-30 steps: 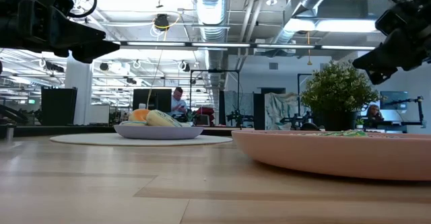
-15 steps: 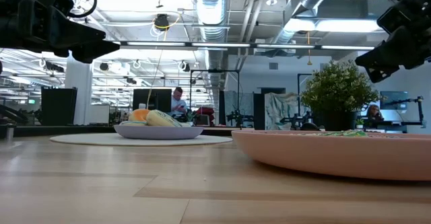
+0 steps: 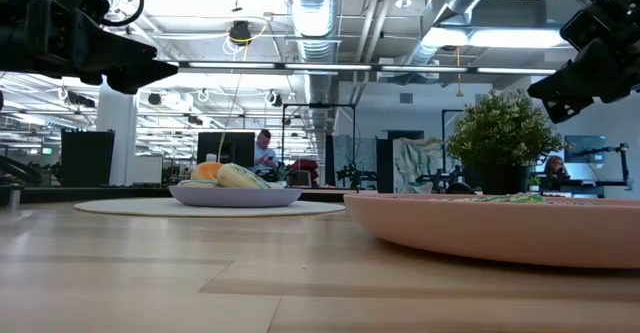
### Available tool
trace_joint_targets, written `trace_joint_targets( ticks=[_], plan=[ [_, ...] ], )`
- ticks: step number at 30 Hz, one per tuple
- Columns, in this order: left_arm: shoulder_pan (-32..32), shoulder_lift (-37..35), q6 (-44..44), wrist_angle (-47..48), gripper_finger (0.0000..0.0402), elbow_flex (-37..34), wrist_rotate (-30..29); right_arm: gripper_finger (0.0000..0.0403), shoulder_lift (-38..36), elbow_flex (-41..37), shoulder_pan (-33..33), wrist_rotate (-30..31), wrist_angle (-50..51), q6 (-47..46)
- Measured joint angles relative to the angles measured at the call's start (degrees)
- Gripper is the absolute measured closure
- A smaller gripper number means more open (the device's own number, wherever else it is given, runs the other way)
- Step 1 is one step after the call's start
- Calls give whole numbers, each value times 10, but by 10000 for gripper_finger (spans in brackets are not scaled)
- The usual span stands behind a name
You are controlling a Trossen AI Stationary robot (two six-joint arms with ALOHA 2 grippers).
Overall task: Pick & Place donuts
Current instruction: Return to Home Position
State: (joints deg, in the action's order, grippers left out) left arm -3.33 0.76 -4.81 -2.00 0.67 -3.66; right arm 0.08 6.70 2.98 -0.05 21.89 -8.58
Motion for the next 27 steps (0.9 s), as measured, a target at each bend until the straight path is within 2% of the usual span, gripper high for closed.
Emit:
trace_joint_targets(
  ticks=[27],
  plan=[
    [0, 0, -1, 0, 61, 0, 0, 402, 0, 0, 0, 0, 0, 0]
  ],
)
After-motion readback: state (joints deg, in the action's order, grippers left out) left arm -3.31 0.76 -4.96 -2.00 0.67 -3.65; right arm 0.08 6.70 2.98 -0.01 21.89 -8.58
